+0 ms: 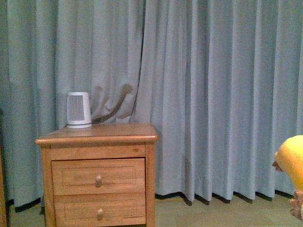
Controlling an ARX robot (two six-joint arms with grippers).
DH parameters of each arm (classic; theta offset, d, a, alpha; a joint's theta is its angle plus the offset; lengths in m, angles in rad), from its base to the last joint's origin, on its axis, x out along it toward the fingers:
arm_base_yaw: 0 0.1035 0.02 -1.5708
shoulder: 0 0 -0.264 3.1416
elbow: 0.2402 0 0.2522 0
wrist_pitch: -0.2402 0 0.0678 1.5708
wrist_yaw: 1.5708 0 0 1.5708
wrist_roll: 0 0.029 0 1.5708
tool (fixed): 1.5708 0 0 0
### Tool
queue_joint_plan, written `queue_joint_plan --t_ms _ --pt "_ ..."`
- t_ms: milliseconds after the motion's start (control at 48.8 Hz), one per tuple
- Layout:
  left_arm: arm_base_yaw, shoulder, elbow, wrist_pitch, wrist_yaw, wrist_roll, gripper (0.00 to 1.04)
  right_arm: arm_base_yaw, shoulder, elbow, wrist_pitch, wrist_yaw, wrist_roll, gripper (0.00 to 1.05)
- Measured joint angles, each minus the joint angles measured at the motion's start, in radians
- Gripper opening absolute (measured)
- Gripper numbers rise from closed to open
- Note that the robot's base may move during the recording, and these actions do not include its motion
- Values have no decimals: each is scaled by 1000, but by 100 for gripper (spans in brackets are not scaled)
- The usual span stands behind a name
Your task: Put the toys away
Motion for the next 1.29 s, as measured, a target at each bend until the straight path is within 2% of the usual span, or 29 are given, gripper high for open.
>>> queue_joint_plan --t_ms 1291 --pt "1 0 0 0 1 0 99 0 0 0 0 4 0 11"
